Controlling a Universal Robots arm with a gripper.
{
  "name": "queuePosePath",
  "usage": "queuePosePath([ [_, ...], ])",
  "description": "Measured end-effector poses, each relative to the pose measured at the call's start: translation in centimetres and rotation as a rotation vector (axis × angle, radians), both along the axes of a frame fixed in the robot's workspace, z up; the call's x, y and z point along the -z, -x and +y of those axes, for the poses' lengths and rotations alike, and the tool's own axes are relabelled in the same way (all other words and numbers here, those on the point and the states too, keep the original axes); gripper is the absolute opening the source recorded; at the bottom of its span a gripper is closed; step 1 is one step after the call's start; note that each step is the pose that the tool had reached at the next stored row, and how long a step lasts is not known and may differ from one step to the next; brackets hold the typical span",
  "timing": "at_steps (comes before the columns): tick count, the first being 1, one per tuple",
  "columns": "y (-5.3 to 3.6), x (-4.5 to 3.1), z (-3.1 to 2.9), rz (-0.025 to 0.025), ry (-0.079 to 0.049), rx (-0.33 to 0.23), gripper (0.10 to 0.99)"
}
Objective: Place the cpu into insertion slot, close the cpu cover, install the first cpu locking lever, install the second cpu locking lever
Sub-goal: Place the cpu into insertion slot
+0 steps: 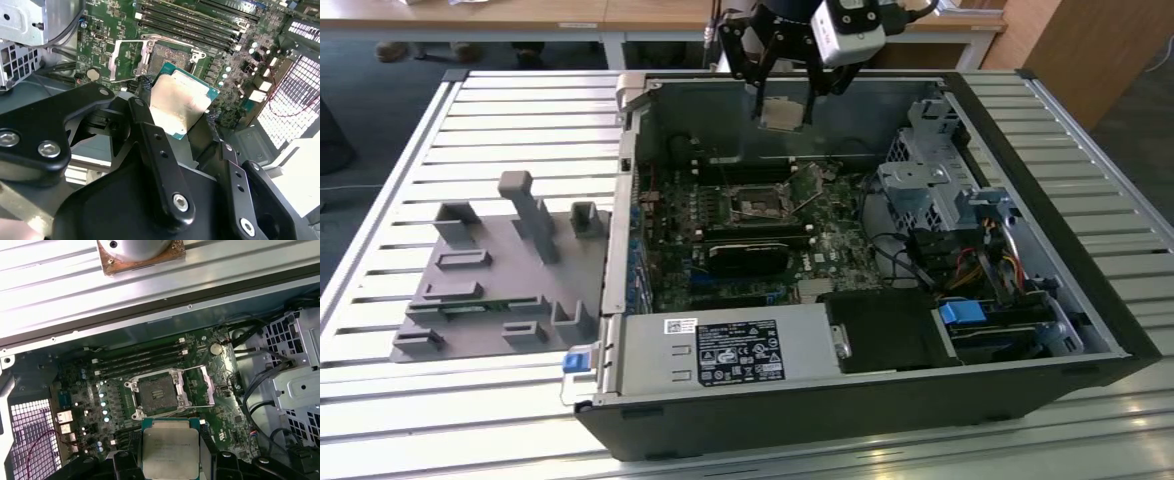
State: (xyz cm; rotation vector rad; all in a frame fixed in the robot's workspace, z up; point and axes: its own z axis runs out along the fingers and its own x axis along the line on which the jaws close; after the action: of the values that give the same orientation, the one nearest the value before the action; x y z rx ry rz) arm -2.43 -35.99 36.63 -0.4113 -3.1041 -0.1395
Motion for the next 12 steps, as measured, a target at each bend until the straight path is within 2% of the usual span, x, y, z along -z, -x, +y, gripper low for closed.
queuePosePath([
  [12,0.00,0.08,0.01,0.0000,0.001,0.081,0.541],
])
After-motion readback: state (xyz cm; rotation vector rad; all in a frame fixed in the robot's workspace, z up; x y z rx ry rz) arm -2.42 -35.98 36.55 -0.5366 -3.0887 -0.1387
